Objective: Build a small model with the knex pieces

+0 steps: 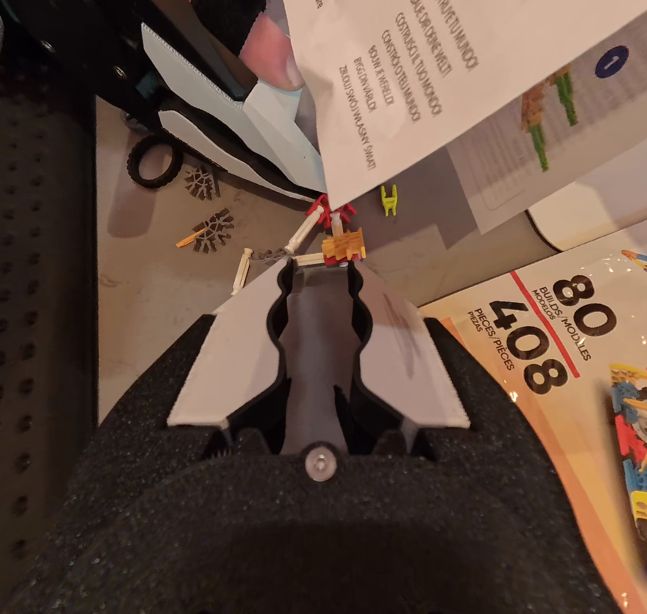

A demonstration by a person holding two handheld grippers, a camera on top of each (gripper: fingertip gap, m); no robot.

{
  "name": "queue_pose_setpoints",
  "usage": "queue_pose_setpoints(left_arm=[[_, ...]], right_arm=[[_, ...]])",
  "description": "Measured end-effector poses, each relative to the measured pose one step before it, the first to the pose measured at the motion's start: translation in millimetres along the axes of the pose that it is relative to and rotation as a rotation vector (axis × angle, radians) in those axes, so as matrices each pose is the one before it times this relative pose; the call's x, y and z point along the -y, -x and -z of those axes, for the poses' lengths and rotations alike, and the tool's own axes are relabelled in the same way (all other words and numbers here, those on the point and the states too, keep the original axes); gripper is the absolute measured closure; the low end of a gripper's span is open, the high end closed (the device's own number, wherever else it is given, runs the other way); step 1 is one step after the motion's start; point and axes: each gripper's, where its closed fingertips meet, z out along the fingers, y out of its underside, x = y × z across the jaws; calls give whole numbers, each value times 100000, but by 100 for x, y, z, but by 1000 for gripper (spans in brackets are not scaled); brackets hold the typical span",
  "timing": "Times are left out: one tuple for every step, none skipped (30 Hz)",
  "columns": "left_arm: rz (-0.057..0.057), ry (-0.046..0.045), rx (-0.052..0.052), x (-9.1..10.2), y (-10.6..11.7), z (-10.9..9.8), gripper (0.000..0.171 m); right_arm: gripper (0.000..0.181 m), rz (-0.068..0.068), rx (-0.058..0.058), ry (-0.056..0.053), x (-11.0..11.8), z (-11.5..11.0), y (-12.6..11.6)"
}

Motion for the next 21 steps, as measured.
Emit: queue_pose_setpoints(left_arm=[[-33, 387, 87, -85, 23, -33, 167], [-534, 558, 348, -120, 22, -36, 166], [-232, 288, 77, -76, -25, -4, 166], [-89, 59, 16, -30, -29, 10, 166], [-97, 169, 26, -35, -8, 23, 166], [8, 491, 168, -79, 32, 5, 166], [154, 48, 45, -38, 22, 6, 167], [254, -177, 92, 3, 12, 20, 167], [132, 80, 161, -24, 24, 10, 167], [313, -2, -139, 3, -17, 17, 167], [382, 39, -139, 14, -16, 9, 167], [180, -83, -204, 33, -32, 13, 167], [168, -424, -237, 113, -37, 38, 167], [156, -445, -249, 157, -54, 34, 167], [59, -354, -283, 184, -85, 9, 167], [-127, -300, -140, 184, -58, -16, 167], [-50, -247, -195, 202, -55, -23, 167], [-32, -223, -532, 196, -120, -33, 167], [-187, -376, -496, 213, -120, -22, 167], [53, -268, 77, 176, -19, -11, 167], [602, -259, 90, 194, 3, -28, 167]], right_arm=[[151, 105, -316, -439, 110, -46, -17], [151, 179, -188, -631, 141, -66, 7], [151, 565, -827, -556, 130, -67, -78], [151, 645, -684, -121, 53, -35, -58], [152, 313, -411, -358, 89, -18, -29], [152, 140, -331, -395, 92, -28, -27], [152, 463, -325, -226, 43, -7, -34], [152, 357, -89, -149, 38, 11, -14], [152, 147, 0, -594, 110, 49, -10], [152, 226, 91, -570, 111, 44, 9], [152, 648, -234, -296, 67, 45, -15], [152, 655, -181, 6, 16, 31, -8], [152, 483, 475, 377, -68, 37, 69], [152, 438, 611, 728, -149, 56, 75], [152, 424, 570, 551, -125, 78, 48], [152, 195, 797, 510, -127, 117, 72], [152, 234, 1017, 371, -104, 86, 112], [152, 409, 1013, 344, -93, 84, 132], [152, 591, 788, 427, -92, 68, 133], [152, 757, 304, 157, -27, 75, 69], [152, 368, -418, -437, 77, 111, -63]])
